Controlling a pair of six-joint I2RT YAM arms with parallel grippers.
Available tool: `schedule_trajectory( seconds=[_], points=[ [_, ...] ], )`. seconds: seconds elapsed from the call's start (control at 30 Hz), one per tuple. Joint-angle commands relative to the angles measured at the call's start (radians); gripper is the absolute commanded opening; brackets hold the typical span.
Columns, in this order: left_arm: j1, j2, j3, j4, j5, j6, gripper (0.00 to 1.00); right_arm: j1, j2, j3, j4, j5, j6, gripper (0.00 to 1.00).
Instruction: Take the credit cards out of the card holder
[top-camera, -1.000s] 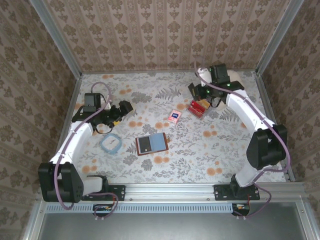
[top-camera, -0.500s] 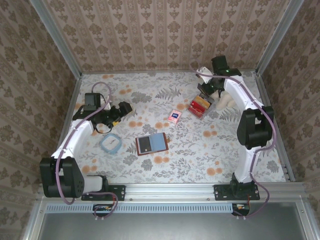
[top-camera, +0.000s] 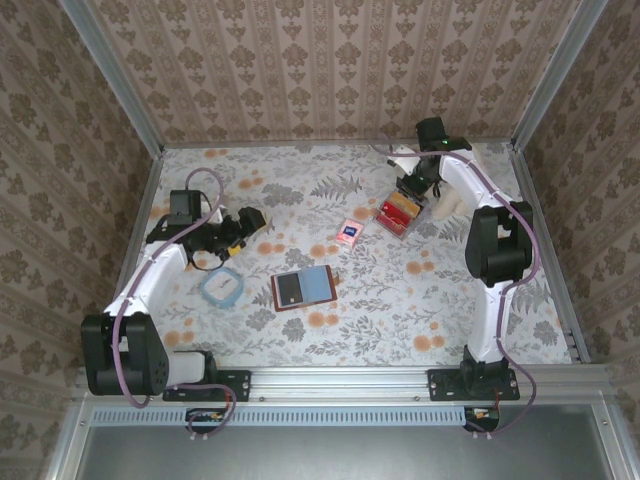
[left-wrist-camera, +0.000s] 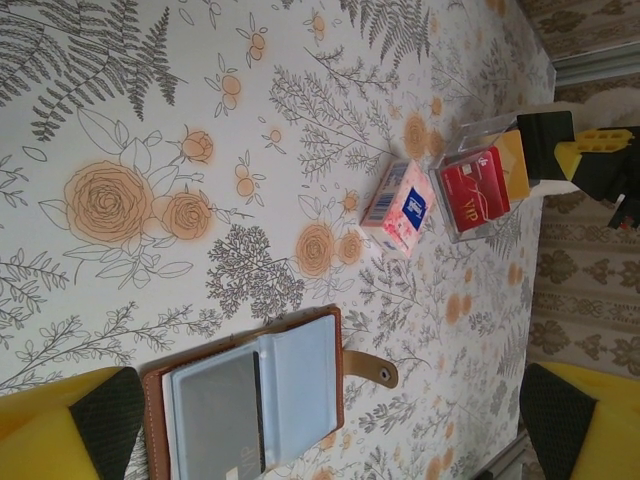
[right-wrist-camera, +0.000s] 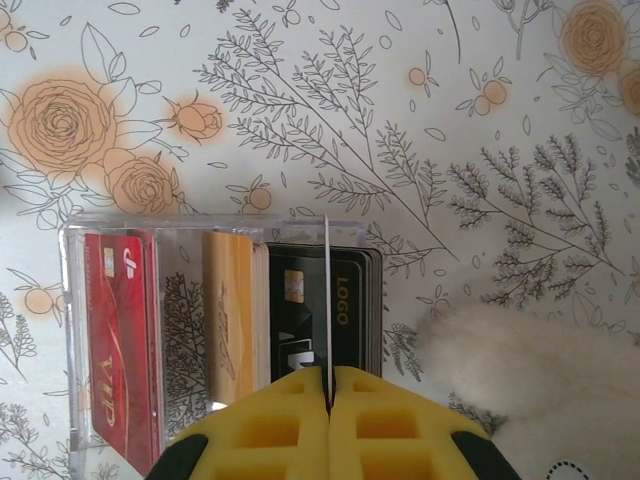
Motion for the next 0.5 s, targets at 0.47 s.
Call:
schedule_trajectory(
  seconds=[0.47],
  points=[
    [0.007, 0.004, -0.033, 0.034, 0.03, -0.028, 1.0, -0.015, 0.012, 0.012, -0.033, 0.002, -0.019, 0.26]
  ],
)
